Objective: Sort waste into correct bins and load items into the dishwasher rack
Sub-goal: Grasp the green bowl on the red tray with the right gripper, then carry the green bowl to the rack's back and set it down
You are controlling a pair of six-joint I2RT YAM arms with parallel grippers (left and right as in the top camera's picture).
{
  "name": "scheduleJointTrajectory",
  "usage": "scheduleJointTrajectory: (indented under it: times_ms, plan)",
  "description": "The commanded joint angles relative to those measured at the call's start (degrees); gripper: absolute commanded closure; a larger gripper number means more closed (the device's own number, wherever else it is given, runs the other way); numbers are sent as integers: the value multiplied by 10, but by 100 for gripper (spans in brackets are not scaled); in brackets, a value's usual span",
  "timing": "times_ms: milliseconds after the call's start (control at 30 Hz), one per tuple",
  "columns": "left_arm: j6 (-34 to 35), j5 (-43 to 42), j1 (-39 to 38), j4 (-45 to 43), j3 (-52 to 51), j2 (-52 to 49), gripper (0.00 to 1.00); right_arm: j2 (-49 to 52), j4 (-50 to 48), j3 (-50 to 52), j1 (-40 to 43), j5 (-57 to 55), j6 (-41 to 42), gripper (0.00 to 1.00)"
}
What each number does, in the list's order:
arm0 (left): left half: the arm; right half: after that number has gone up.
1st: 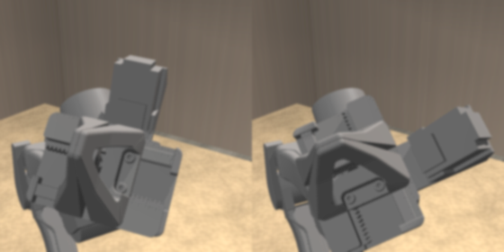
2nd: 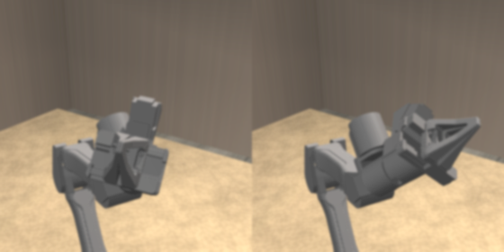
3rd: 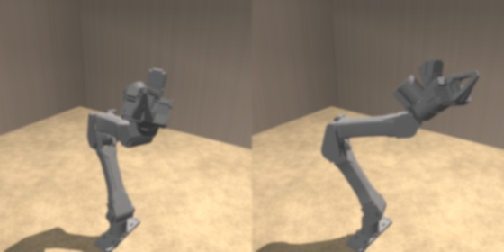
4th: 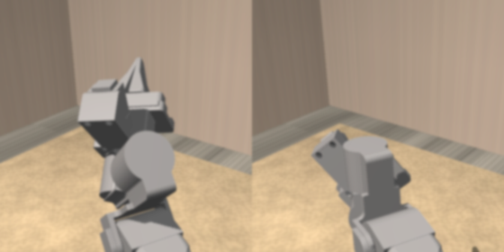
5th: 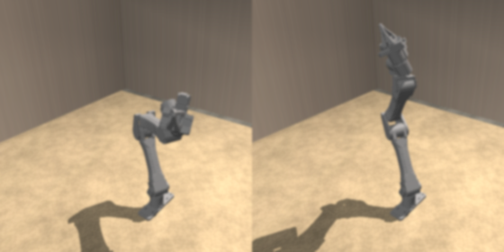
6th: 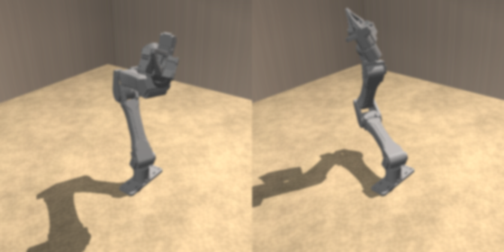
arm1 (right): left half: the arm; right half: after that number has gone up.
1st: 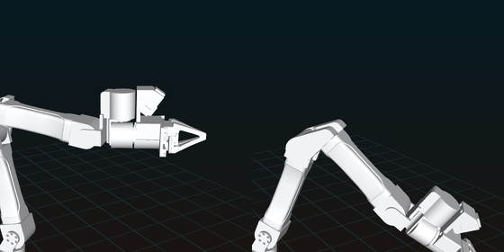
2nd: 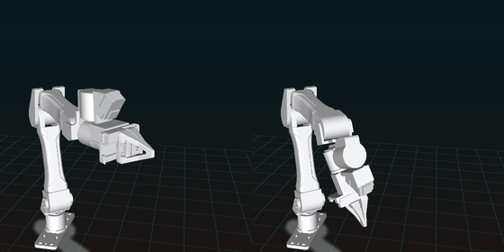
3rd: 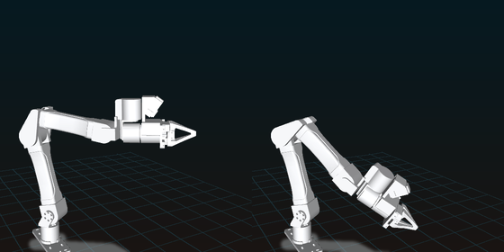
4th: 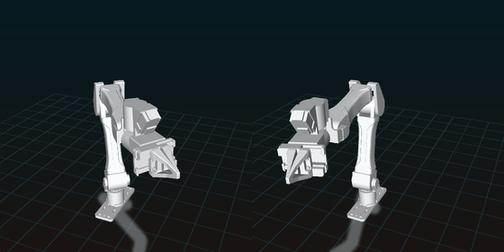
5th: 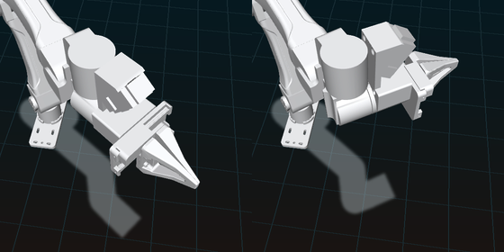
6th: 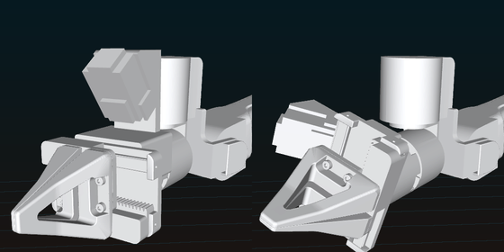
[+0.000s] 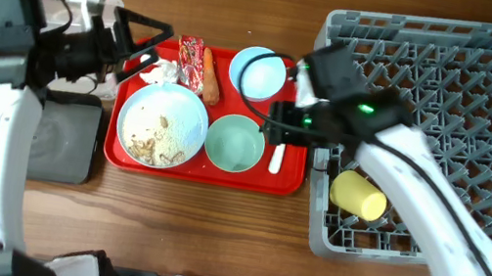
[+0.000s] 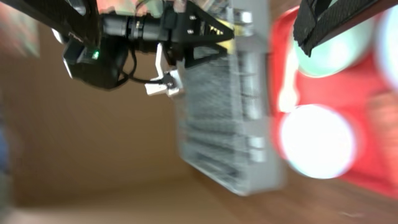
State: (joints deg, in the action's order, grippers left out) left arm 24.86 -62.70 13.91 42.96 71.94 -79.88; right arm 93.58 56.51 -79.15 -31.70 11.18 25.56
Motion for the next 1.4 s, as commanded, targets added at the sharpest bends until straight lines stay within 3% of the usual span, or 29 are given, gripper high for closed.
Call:
scheduleJointTrajectory:
  times_ms: [0,67,200,300,533,667,833,1000,1133,1367]
  plan:
    - [14,273,22,53,5,64,0,101,-23,-1,-5,-68,49,37]
    - [14,385,31,87,5,86,0,137,-43,-1,-6,-30,25,40]
    - [13,518,51,125,5,106,0,182,-64,-1,-14,-1,14,46]
    - [13,534,55,131,5,104,0,193,-66,-1,-14,-1,16,58]
    - [13,534,55,131,5,103,0,206,-86,3,-18,16,17,60]
    - [13,534,55,131,5,103,0,210,-83,3,-17,7,31,96]
    - [13,534,55,131,5,103,0,155,-53,-12,-6,-50,46,96]
    - [13,534,55,131,5,103,0,26,-30,-38,9,-216,44,95]
    - [13,534,55,131,5,103,0,-78,-44,-38,10,-500,44,96]
    - [13,534,55,131,5,103,0,-75,-63,-37,70,-804,-17,96]
